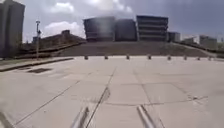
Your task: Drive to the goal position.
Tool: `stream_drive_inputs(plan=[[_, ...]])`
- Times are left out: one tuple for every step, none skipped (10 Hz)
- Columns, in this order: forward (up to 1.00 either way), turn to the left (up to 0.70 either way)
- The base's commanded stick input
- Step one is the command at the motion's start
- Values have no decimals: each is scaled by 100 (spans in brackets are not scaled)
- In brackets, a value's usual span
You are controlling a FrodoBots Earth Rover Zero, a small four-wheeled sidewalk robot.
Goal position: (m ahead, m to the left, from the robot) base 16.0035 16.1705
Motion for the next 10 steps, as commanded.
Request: stream_drive_inputs(plan=[[100, 4], [100, 4], [100, 4], [100, 4], [100, 4], [100, 4], [100, 4], [100, 4], [100, 4], [100, 4]])
